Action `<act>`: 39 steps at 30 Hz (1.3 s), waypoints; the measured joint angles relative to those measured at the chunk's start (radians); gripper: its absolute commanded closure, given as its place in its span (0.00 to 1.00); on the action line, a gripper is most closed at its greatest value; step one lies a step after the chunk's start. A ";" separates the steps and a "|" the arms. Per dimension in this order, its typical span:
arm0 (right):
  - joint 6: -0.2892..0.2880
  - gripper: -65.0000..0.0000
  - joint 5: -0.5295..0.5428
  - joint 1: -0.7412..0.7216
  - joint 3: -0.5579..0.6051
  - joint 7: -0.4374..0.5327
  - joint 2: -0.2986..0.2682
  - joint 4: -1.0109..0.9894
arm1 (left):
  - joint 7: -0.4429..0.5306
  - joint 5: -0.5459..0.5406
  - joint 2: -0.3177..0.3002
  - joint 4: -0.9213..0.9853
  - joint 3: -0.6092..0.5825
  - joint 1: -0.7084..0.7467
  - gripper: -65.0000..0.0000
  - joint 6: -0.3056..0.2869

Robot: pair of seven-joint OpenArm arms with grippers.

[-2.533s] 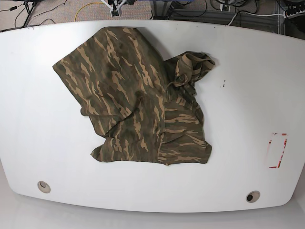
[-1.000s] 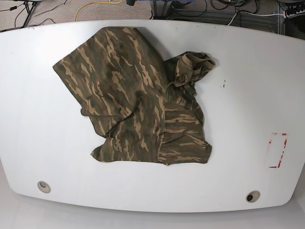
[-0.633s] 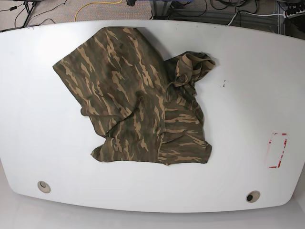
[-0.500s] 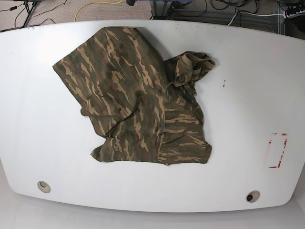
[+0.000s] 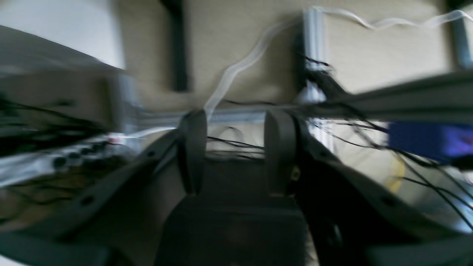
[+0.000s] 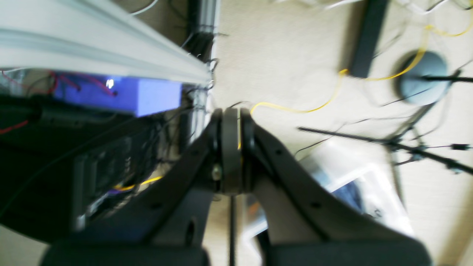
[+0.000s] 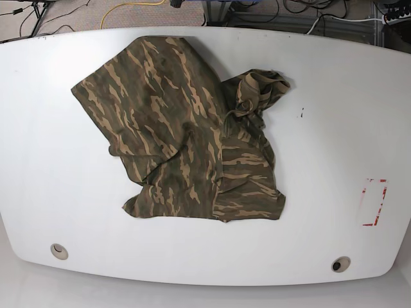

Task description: Layout the t-shirt on the table in an organized manner, then fold the t-shirt properly

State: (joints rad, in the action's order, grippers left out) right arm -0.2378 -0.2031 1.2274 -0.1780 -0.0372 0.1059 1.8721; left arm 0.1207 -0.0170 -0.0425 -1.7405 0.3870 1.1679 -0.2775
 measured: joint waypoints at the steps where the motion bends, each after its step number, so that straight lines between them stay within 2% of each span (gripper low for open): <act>1: 0.002 0.99 0.001 0.006 -0.001 0.000 0.000 0.016 | 0.001 0.000 0.000 -0.018 0.009 0.006 0.64 0.000; 12: -0.002 0.99 0.000 0.011 -0.016 -0.035 0.002 0.123 | 0.002 0.000 -0.003 -0.160 0.039 0.012 0.64 -0.011; 19: -0.006 0.99 0.000 -0.097 -0.078 -0.046 -0.001 0.123 | 0.000 0.001 -0.003 -0.200 0.039 -0.058 0.64 -0.012; 25: -0.072 0.99 0.000 -0.196 -0.092 -0.046 0.000 0.124 | 0.000 0.000 -0.003 -0.230 0.039 -0.145 0.64 -0.011; 30: -0.087 0.98 0.000 -0.278 -0.098 -0.069 0.002 0.129 | -0.001 0.001 -0.003 -0.238 0.039 -0.213 0.64 -0.011; 39: -0.216 0.98 -0.003 -0.468 -0.104 -0.169 -0.004 0.129 | -0.001 0.001 -0.002 -0.240 0.039 -0.293 0.64 -0.011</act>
State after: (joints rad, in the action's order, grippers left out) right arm -0.4534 -0.2066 0.7597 -0.2821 -0.2066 0.1020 2.0014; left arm 0.1200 -0.0158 -0.0448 -1.9808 0.4255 0.8749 -0.2886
